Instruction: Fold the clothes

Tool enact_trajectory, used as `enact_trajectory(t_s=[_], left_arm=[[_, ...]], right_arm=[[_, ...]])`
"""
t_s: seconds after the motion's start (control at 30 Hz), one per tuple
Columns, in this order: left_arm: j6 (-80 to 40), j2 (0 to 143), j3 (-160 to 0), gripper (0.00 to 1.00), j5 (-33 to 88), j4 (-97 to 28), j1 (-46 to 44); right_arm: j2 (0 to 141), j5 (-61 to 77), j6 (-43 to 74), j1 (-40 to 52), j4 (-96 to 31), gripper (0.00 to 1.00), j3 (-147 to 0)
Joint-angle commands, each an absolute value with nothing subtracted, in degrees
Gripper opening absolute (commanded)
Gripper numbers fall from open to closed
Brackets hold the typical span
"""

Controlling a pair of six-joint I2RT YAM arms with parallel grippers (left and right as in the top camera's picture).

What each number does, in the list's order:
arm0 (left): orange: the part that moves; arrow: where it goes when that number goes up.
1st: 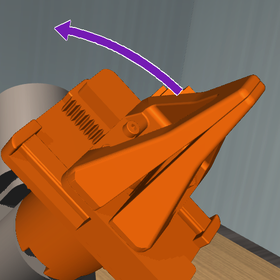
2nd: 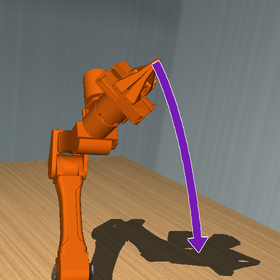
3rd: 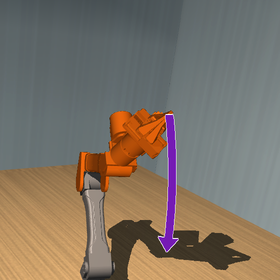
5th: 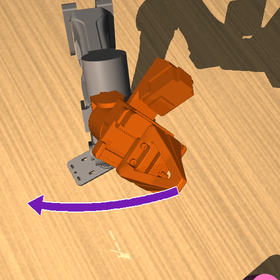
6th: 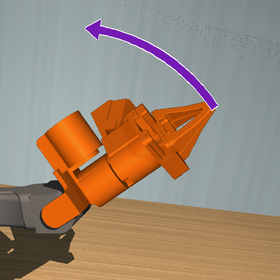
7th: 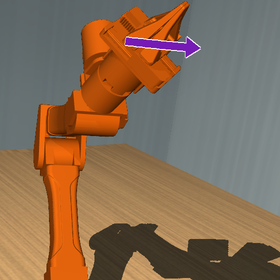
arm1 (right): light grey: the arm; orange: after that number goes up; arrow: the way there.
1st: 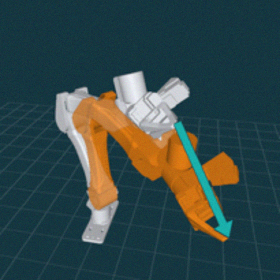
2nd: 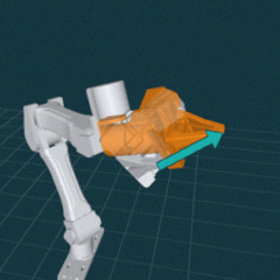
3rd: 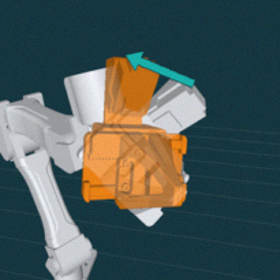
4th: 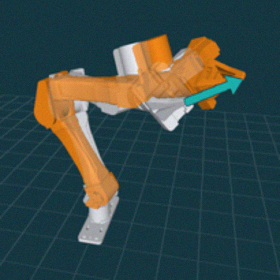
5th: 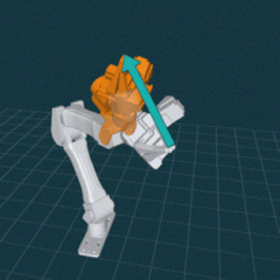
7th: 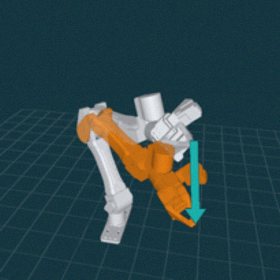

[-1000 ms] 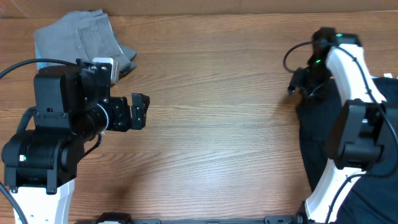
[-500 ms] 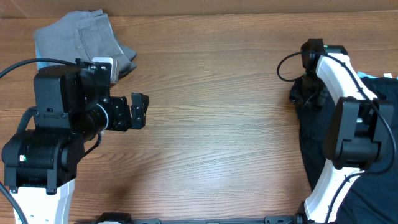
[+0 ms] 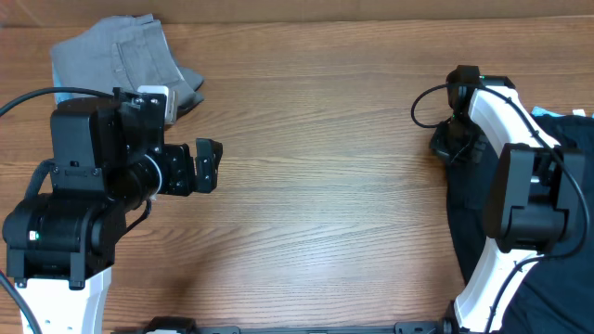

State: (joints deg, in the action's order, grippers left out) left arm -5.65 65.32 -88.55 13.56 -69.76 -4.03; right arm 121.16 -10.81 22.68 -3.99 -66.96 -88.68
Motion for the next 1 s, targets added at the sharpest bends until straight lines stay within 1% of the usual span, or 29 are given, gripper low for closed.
enact_trajectory(t_s=[0.0, 0.2, 0.57, 0.8, 0.87, 0.97], left_arm=[[-6.02, 65.36, -89.52, 1.0, 12.95, -69.97, -3.77], [-6.0, 65.36, -89.52, 1.0, 12.93, -70.24, -3.77], [-6.02, 65.36, -89.52, 1.0, 12.95, -70.24, -3.77], [-5.98, 65.36, -89.52, 1.0, 12.91, -70.11, -3.77], [-6.0, 65.34, -89.54, 1.0, 12.91, -69.78, -3.77], [-6.02, 65.34, -90.54, 1.0, 12.91, -69.6, -3.77]], right_arm=[[120.75, -12.86, 22.76, -4.19, -67.35, 0.04, -89.27], [119.87, -11.27, 24.45, -6.81, -71.09, 0.04, -94.39], [109.49, -0.19, 23.09, -15.62, -75.59, 0.04, -110.21], [107.79, -0.54, 21.8, -15.55, -74.26, 0.04, -111.04], [107.68, 3.73, 18.37, -14.76, -72.77, 0.04, -113.62], [107.68, 11.46, 14.79, -12.47, -73.03, 0.04, -122.54]])
